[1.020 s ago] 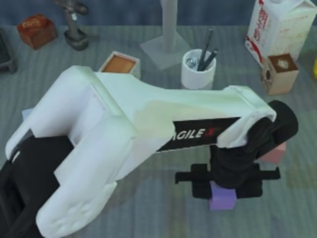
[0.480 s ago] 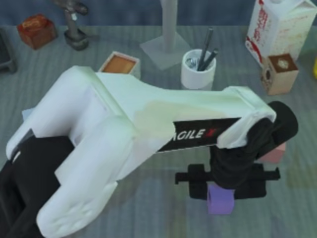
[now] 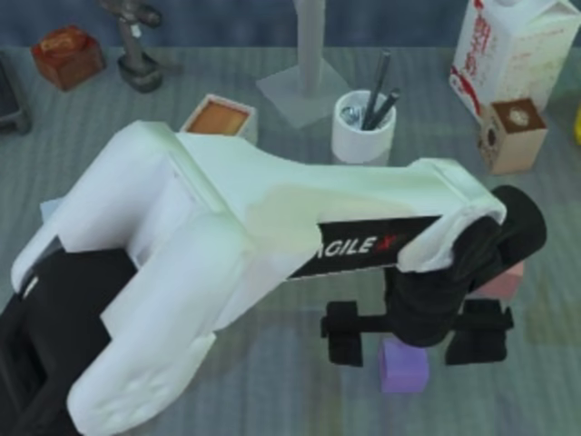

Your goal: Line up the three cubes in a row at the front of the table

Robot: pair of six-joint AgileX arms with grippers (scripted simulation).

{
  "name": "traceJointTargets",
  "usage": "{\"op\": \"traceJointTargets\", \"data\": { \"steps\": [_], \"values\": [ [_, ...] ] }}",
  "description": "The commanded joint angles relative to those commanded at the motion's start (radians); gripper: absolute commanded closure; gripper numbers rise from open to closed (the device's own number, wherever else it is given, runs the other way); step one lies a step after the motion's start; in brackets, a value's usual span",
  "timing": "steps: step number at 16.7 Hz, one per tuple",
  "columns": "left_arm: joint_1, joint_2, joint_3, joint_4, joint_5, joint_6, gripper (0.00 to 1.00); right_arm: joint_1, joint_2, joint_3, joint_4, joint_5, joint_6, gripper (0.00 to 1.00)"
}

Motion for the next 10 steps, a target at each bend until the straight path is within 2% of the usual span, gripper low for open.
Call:
{"op": "traceJointTargets", "data": {
  "steps": [5,10],
  "values": [
    [0.0,-0.005,0.015,-0.017,0.0,0.001,0.0,0.0,0.0,0.0,0.0,0.0,0.0,0.0],
    [0.012,-0.051,0.127,-0.186,-0.001,-0.006,0.0,0.0,0.0,0.0,0.0,0.0,0.0,0.0]
  ]
}}
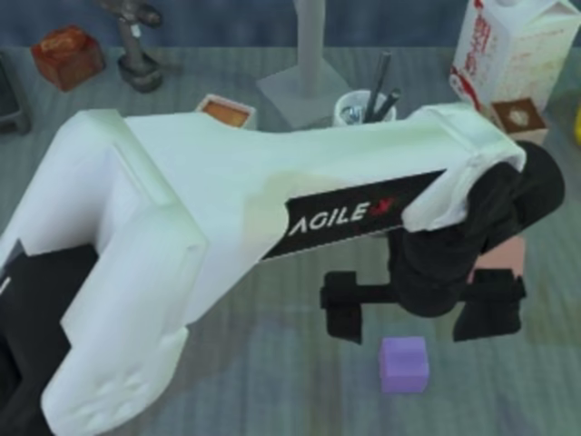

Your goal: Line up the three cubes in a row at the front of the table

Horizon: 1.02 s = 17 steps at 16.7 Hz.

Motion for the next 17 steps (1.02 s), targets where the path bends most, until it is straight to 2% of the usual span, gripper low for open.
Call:
{"op": "traceJointTargets", "data": {
  "steps": [3,9,13,17],
  "values": [
    [0.004,-0.019,0.037,-0.048,0.0,0.0,0.0,0.0,0.0,0.0,0.0,0.0,0.0,0.0],
    [0.015,-0.046,0.005,-0.027,-0.002,0.007,0.0,0.003,0.026,0.026,-0.015,0.002,-0.016,0.0],
    [0.115,-0.232,-0.165,0.078,-0.008,0.044,0.0,0.024,0.182,0.165,-0.104,0.006,-0.105,0.0],
    [0.285,-0.58,-0.46,0.253,-0.014,0.128,0.0,0.068,0.47,0.39,-0.262,0.007,-0.256,0.0]
  ]
}}
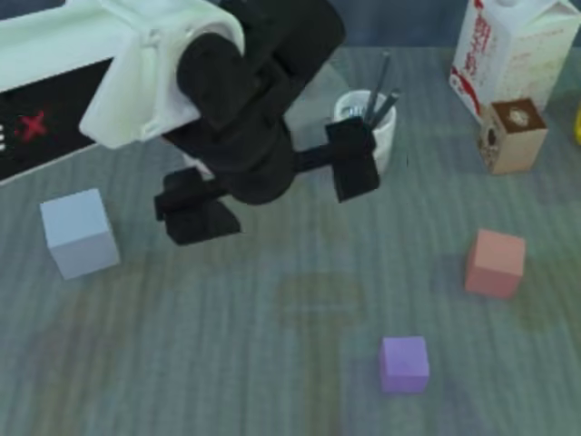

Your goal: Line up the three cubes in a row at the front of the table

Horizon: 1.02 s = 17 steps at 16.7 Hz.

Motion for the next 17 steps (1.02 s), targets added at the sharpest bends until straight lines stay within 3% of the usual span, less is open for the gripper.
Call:
{"op": "traceJointTargets", "data": {
  "steps": [10,17],
  "values": [
    [0.494,-1.109,-0.954,0.542,0.006,0.472,0.0,0.147,0.956,0.67,-0.497,-0.008,-0.469,0.0],
    [0.712,-1.597,-1.363,0.843,0.027,0.809,0.0,0.211,1.436,1.01,-0.735,-0.007,-0.696,0.0]
  ]
}}
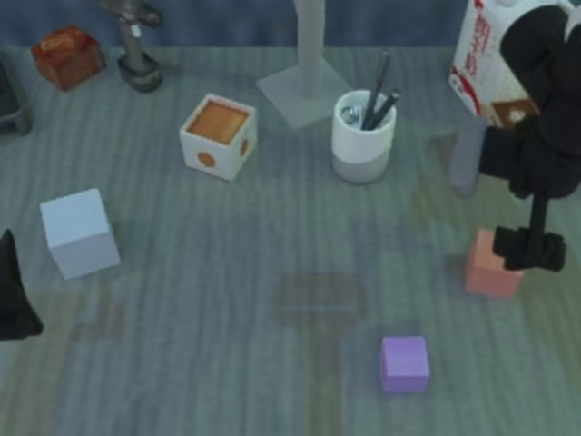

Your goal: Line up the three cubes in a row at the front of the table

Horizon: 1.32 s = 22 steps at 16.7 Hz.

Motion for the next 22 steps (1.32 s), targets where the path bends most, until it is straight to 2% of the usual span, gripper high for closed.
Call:
{"op": "traceJointTargets", "data": {
  "steps": [4,10,19,22],
  "values": [
    [0.044,-0.113,-0.078,0.073,0.006,0.083,0.0,0.011,0.093,0.074,-0.047,0.002,-0.046,0.0],
    [0.044,-0.115,-0.079,0.074,0.006,0.085,0.0,0.007,0.101,0.076,-0.045,0.002,-0.048,0.0],
    [0.044,-0.115,-0.079,0.074,0.006,0.085,0.0,0.012,0.227,-0.074,0.235,0.003,-0.044,0.0],
    [0.044,-0.115,-0.079,0.074,0.006,0.085,0.0,0.013,0.241,-0.091,0.266,0.003,-0.043,0.0]
  ]
}}
